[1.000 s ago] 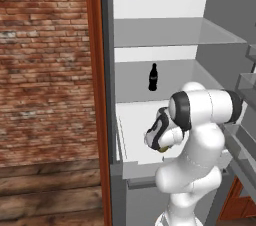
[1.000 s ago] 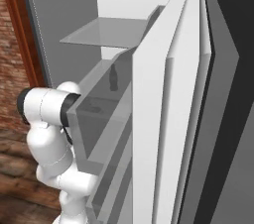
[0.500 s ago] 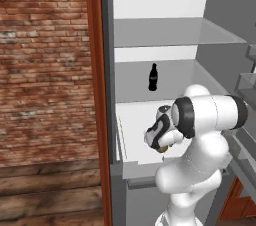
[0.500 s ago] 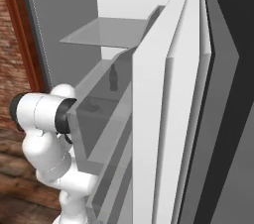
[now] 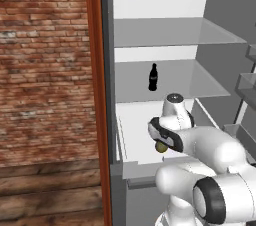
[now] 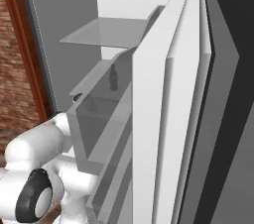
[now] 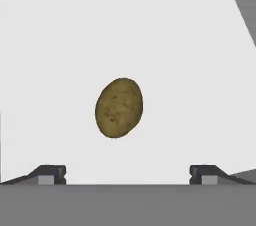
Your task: Place the cucumber and potato inside the fridge drawer. Close the drawer after placing the vegetables.
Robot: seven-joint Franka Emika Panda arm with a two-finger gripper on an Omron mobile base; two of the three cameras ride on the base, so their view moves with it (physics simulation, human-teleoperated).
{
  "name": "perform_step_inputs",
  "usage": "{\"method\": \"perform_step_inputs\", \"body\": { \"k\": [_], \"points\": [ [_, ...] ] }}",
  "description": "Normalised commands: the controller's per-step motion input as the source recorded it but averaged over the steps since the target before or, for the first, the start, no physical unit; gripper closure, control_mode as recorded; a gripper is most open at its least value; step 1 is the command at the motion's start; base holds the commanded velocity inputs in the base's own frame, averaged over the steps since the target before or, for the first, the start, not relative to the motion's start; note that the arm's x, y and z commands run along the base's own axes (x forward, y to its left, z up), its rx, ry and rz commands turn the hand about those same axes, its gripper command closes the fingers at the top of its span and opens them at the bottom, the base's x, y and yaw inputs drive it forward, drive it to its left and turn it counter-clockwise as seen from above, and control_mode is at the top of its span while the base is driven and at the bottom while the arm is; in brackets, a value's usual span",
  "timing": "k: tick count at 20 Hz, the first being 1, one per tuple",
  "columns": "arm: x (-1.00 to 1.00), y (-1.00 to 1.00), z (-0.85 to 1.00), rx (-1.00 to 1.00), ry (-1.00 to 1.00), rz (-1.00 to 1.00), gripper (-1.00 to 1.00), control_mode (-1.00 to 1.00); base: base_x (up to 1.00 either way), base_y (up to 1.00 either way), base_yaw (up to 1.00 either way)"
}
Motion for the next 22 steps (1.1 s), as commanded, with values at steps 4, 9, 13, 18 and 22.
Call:
{"method": "perform_step_inputs", "body": {
  "k": [4,9,13,18,22],
  "points": [
    [-1.00,0.00,0.82,0.00,-0.12,0.00,-1.00,-1.00,0.00,0.00,0.00],
    [-0.98,-0.36,0.46,0.00,-0.15,0.00,-1.00,-1.00,0.00,0.00,0.00],
    [-0.70,-0.54,0.32,0.00,-0.11,0.00,-1.00,-1.00,0.00,0.00,0.00],
    [-0.48,-0.38,0.23,0.00,-0.08,0.00,-1.00,-1.00,0.00,0.00,0.00],
    [-0.31,-0.10,0.00,0.00,-0.03,0.00,-1.00,-1.00,0.00,0.00,0.00]
  ]
}}
